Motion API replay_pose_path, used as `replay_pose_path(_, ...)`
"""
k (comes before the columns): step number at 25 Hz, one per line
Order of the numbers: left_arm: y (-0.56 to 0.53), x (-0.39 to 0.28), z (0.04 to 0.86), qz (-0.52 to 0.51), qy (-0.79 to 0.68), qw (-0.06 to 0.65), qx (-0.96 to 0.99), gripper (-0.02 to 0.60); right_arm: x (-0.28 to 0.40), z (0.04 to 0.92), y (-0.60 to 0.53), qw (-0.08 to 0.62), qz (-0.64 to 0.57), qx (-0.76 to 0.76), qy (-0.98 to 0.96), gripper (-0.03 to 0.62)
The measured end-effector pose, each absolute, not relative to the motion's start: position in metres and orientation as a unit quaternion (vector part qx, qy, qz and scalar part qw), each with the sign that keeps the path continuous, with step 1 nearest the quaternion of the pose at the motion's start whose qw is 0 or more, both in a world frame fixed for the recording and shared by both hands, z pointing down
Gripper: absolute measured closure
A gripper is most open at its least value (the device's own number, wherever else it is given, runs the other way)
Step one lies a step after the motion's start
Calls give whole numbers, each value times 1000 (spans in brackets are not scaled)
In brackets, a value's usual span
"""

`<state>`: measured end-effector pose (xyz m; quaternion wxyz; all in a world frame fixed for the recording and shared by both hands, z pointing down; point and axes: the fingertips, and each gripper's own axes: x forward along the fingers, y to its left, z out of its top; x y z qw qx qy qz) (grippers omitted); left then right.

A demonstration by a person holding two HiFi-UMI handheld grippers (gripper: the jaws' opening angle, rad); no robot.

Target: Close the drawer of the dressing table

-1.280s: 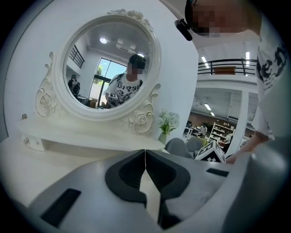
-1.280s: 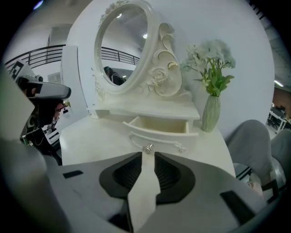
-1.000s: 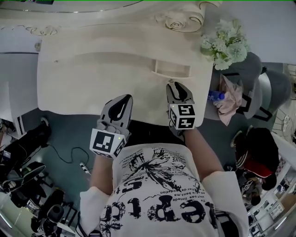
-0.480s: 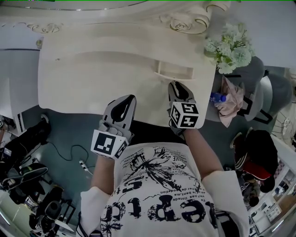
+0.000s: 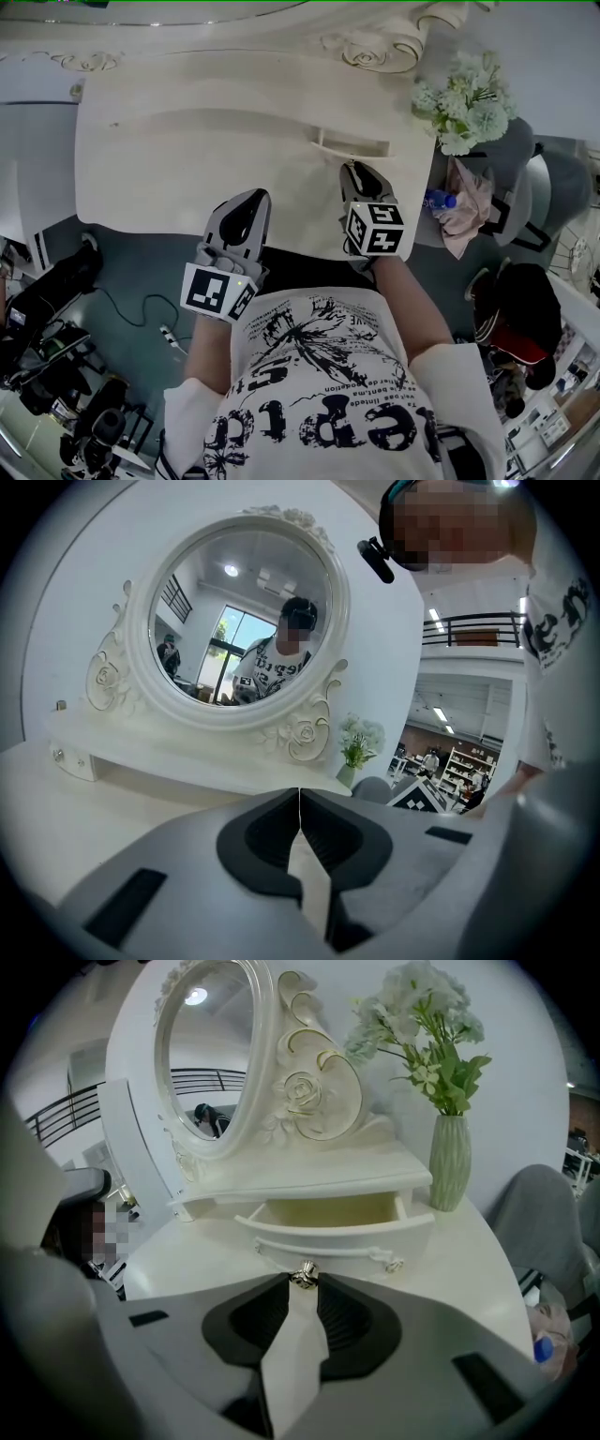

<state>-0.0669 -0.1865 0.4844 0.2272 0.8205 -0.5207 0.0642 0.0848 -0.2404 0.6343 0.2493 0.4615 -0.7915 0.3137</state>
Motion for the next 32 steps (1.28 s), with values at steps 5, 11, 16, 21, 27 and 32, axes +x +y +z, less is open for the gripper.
replay_pose_path(5, -191, -68, 484, 64, -525, 220, 819, 561, 83, 635, -254, 248, 311, 453, -798, 490)
replay_pose_path(11, -195, -66, 483, 74, -521, 209, 824, 561, 81, 634, -269, 247, 306, 448, -803, 488)
replay_pose_path(16, -199, -66, 482, 75, -522, 210, 824, 561, 80, 632, -284, 242, 307, 456, -799, 490)
replay_pose_path(21, -200, -65, 480, 87, -526, 202, 821, 561, 81, 633, -296, 244, 308, 462, -795, 490)
replay_pose_path(27, -200, -72, 481, 92, -532, 204, 816, 561, 80, 634, -299, 242, 306, 461, -797, 488)
replay_pose_path(32, -196, -70, 477, 93, -527, 205, 820, 561, 74, 631, -293, 242, 307, 460, -797, 459)
